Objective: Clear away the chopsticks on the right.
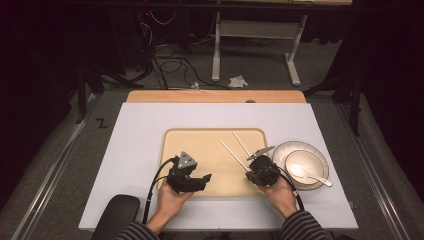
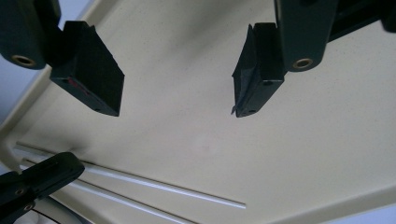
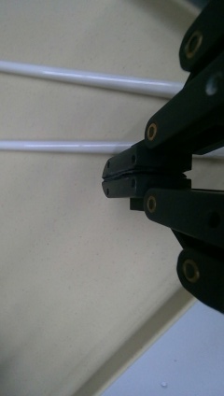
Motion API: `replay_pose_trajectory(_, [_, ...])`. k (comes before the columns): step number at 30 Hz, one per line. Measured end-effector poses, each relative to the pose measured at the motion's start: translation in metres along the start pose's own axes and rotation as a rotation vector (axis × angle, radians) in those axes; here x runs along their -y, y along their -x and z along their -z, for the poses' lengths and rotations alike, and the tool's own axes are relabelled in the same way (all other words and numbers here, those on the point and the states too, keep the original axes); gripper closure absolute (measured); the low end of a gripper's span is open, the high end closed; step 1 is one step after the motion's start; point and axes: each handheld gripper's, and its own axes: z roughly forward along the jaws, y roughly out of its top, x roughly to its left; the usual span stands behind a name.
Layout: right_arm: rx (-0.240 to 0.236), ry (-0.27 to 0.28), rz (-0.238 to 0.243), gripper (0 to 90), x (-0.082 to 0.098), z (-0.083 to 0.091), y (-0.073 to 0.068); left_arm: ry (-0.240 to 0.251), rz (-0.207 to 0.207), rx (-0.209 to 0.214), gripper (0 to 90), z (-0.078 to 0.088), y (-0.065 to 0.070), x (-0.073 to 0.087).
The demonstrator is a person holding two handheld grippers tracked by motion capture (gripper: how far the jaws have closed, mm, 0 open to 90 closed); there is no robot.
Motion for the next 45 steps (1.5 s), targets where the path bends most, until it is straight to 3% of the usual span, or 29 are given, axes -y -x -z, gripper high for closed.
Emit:
replay_pose_trajectory(7, [0.021, 0.047, 0.008, 90.0, -0.001, 0.008, -0.005, -0.006, -0.019, 0.024, 33.7, -0.006, 0.002, -0.004])
replay_pose_trajectory(19, [-0.011, 0.007, 0.073, 90.0, -0.019, -0.008, -0.020, 0.002, -0.018, 0.002, 33.7, -0.001, 0.001, -0.003])
replay_pose_trajectory(25, [-0.004, -0.008, 0.053, 90.0, -0.028, -0.016, -0.017, 0.007, -0.007, -0.012, 33.7, 0.003, 0.000, 0.000])
replay_pose_trajectory(45, [0.032, 0.021, 0.021, 90.0, -0.040, -0.022, 0.005, 0.004, 0.034, -0.059, 33.5, 0.018, -0.004, 0.014])
